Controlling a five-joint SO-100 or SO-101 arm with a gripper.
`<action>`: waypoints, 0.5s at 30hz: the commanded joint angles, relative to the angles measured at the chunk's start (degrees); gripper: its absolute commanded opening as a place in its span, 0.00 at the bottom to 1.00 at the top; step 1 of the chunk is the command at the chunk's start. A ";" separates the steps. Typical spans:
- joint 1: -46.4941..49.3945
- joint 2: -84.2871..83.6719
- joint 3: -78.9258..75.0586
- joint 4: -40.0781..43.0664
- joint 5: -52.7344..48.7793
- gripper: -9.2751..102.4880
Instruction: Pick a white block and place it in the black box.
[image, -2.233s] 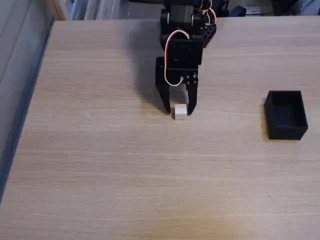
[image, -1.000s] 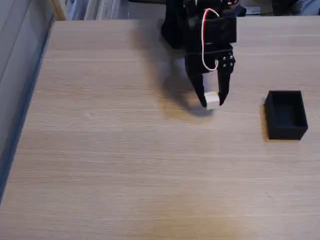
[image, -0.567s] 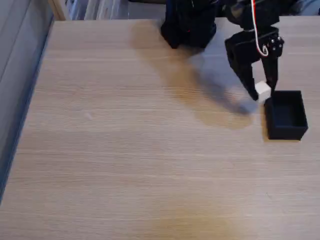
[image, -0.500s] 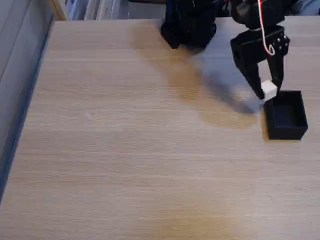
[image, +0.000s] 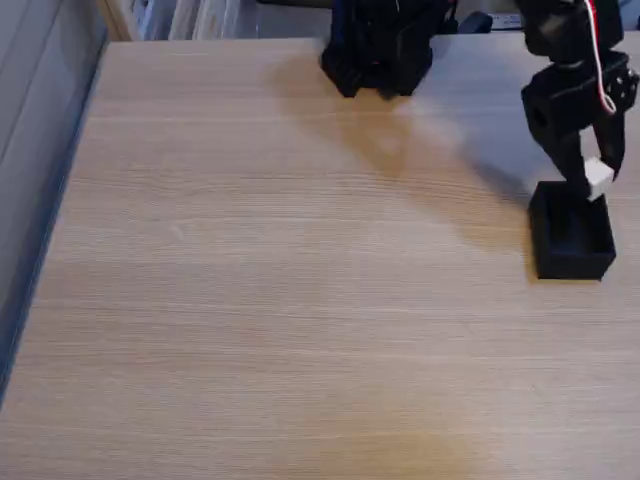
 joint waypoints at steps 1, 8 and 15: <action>-0.26 -1.67 -3.16 -2.99 -0.53 0.08; 1.05 -5.19 -3.87 -4.83 -0.97 0.08; 3.43 -5.89 -1.14 -7.91 -3.60 0.09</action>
